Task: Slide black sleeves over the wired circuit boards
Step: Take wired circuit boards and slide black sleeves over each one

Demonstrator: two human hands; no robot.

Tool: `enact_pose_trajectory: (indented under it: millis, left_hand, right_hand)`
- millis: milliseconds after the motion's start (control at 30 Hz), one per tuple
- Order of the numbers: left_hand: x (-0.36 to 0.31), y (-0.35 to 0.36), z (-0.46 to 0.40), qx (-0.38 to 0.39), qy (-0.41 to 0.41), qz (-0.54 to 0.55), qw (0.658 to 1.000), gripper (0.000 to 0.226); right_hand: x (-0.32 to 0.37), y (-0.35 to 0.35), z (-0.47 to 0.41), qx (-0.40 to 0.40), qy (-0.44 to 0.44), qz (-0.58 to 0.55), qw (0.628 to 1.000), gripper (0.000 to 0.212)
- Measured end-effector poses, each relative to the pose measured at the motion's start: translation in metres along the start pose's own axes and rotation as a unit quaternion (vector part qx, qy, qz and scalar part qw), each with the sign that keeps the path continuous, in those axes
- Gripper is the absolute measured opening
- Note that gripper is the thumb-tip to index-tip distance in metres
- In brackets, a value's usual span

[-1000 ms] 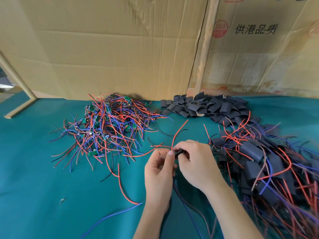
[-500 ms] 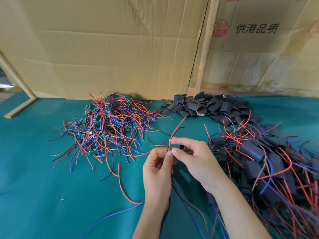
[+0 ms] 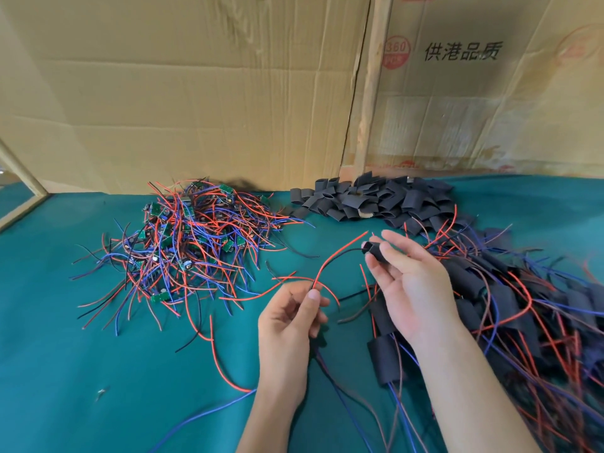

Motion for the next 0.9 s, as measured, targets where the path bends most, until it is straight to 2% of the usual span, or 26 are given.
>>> enact_pose_trajectory:
  millis: [333,533,767,900]
  left_hand:
    - [0.000,0.000,0.001,-0.011,-0.012,-0.006,1.000,0.009]
    - [0.000,0.000,0.002,-0.019,-0.016,-0.011,1.000,0.009]
    - [0.004,0.001,0.003,-0.008,-0.032,-0.025,0.999,0.009]
    - [0.008,0.003,0.002,0.001,-0.051,-0.027,0.998,0.020]
  right_hand:
    - [0.002,0.014,0.005,0.057,0.023,-0.079,0.995,0.018]
    - [0.014,0.020,0.009,0.098,-0.018,-0.023,0.995,0.020]
    - [0.016,0.017,0.009,0.115,-0.045,0.095,0.988,0.024]
    - [0.002,0.021,0.010,0.130,0.007,0.086,0.988,0.046]
Point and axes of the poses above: each hand's wrist, its own z-axis away from the middle knuckle, its own y-axis out of the palm, x = y × z, the point moved 6 cm from there along -z, towards the middle knuckle, and after that the axes turned 6 degrees about x, right-handed, at the moved point
